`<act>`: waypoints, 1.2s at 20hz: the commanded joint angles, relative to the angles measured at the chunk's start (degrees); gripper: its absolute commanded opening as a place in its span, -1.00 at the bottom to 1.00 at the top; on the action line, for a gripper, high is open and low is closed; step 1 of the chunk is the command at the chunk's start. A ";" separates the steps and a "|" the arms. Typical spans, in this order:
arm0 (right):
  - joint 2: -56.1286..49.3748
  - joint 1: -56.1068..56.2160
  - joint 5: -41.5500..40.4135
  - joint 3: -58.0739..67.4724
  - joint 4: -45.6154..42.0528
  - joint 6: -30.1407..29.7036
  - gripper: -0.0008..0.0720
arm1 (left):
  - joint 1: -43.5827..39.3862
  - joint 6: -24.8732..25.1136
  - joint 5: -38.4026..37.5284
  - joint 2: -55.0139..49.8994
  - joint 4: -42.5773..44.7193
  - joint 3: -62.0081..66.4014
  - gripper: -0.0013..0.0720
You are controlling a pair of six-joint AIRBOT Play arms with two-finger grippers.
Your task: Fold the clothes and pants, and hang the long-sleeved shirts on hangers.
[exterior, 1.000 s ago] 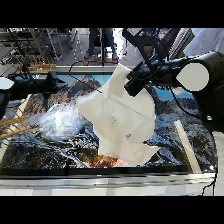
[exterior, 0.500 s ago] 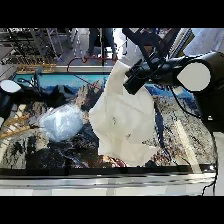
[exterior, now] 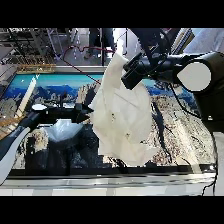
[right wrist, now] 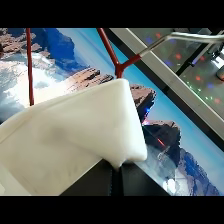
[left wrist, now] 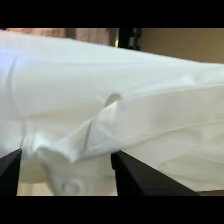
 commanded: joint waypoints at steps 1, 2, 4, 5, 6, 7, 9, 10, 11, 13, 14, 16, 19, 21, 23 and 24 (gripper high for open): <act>0.04 0.02 -0.31 0.00 0.46 0.04 -0.92 | -1.57 13.33 0.20 -2.62 -17.07 -0.76 -0.59; 0.02 0.02 0.02 0.00 0.46 0.04 -0.92 | -1.53 14.60 0.48 -2.69 -18.08 -0.76 -0.93; 0.04 0.02 1.05 0.00 0.46 0.02 -0.92 | -0.44 14.71 1.27 -2.67 -18.86 -0.74 -0.94; 0.04 0.02 1.79 0.00 0.46 0.02 -0.92 | 0.48 14.73 1.49 -2.67 -19.17 -0.74 -0.94; 0.04 0.02 2.75 0.00 0.48 0.02 -0.92 | 1.75 14.73 1.90 -2.62 -19.98 -0.72 -0.94; 0.04 0.02 3.89 0.00 0.48 0.02 -0.92 | 3.23 14.73 2.14 -2.62 -21.05 -0.44 -0.94; 0.04 0.02 6.43 0.00 0.48 -0.04 -0.93 | 6.97 14.69 2.54 -2.60 -22.99 1.73 -0.94; 0.02 0.02 7.78 0.00 0.48 -0.35 -0.93 | 8.90 14.64 3.19 -2.60 -23.21 3.69 -0.94; 0.02 0.02 9.16 0.00 0.46 -1.55 -0.93 | 10.36 14.12 4.31 -2.60 -23.21 5.81 -0.94; -0.02 0.02 11.96 -0.02 0.35 -4.98 -0.93 | 12.24 13.79 6.58 -2.60 -23.19 10.93 -0.94; -0.11 0.02 13.03 -0.02 0.00 -6.32 -0.93 | 12.59 13.77 6.80 -2.62 -23.17 13.22 -0.94; -0.20 0.02 13.66 -0.63 -1.29 -6.88 -0.93 | 12.72 12.92 6.51 -2.60 -22.56 16.72 -0.94; -0.33 0.02 14.01 -1.49 -3.13 -6.86 -0.93 | 12.68 11.96 5.40 -2.62 -20.15 17.99 -0.94; -0.52 0.02 14.08 -1.49 -4.39 -6.86 -0.93 | 12.72 11.41 3.61 -2.64 -19.47 17.99 -0.94; -0.98 0.02 14.21 -1.49 -6.84 -6.38 -0.93 | 12.72 11.45 1.18 -2.64 -19.34 17.99 -0.94; -1.44 0.02 14.23 -1.49 -7.82 -6.19 -0.93 | 12.72 11.43 0.24 -2.62 -18.86 17.99 -0.94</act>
